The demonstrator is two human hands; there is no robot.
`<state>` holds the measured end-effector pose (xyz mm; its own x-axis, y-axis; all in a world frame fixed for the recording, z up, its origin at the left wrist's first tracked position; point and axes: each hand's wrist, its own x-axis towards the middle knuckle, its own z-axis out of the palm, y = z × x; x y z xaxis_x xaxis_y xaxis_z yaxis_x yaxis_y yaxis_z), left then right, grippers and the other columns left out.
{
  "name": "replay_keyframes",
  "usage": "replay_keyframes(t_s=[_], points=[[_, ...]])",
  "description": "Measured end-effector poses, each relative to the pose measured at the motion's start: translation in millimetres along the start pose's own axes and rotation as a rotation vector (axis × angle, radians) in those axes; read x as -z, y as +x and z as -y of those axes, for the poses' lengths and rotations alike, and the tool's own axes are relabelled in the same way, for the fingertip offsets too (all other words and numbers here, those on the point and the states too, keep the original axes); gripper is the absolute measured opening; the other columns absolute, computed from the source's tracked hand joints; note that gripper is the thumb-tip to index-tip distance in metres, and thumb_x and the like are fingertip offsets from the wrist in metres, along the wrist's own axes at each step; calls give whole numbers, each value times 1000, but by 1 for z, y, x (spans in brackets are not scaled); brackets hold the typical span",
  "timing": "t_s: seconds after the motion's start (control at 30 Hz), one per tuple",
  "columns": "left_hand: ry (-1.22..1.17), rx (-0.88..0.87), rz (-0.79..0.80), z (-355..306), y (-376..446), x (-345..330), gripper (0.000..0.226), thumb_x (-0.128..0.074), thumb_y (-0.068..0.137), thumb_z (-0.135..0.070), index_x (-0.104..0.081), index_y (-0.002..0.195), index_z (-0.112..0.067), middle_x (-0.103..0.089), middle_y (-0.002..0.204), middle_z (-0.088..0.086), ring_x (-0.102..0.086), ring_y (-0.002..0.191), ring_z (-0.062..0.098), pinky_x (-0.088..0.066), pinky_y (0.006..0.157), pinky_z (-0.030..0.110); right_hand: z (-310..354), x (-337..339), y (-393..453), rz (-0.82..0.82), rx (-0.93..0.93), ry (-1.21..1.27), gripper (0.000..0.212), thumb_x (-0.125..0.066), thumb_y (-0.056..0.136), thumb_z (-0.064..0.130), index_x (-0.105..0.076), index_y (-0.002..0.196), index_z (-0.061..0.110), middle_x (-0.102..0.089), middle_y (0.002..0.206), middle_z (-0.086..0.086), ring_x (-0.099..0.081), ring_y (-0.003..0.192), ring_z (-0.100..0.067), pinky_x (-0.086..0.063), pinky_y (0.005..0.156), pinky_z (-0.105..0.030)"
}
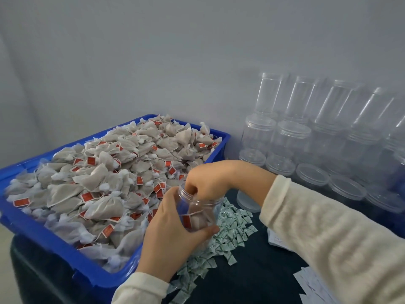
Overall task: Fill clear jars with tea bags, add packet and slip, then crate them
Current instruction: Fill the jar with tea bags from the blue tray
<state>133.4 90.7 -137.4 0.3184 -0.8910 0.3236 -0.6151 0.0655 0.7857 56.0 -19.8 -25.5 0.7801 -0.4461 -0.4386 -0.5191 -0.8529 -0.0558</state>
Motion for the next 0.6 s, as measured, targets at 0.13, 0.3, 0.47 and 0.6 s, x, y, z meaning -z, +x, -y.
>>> replay_keyframes(t_s=[0.13, 0.3, 0.47, 0.6], points=[[-23, -40, -11, 2, 0, -1, 90, -76, 42, -69, -21, 112, -55, -42, 100, -41, -40, 96, -29, -37, 66, 0, 3, -3, 18, 147, 27, -99, 10, -52, 96, 12, -58, 88, 13, -55, 77, 2, -51, 65, -11, -39, 55, -18], [-24, -46, -37, 2, 1, -1, 84, -77, 42, -68, -25, 108, -55, -48, 99, -37, -42, 96, -27, -37, 67, -1, 3, -4, 20, 143, 84, -127, 30, -54, 95, 7, -46, 72, 25, -50, 72, 8, -47, 60, -5, -35, 53, -15], [-59, -15, -25, 4, 1, 0, 96, -67, 39, -82, -34, 119, -41, -57, 109, -22, -54, 95, -5, -39, 71, 11, -4, 2, 0, -127, 56, 22, 17, -67, 88, 32, -69, 84, 15, -61, 72, 6, -52, 58, -6, -38, 50, -15], [-77, -3, -13, 3, 1, 1, 100, -64, 37, -83, -37, 120, -32, -55, 104, -23, -51, 94, -13, -40, 69, 4, -15, 14, -23, -293, 45, 366, 24, -79, 76, 38, -71, 84, 17, -69, 70, 9, -63, 56, 0, -46, 50, -11]])
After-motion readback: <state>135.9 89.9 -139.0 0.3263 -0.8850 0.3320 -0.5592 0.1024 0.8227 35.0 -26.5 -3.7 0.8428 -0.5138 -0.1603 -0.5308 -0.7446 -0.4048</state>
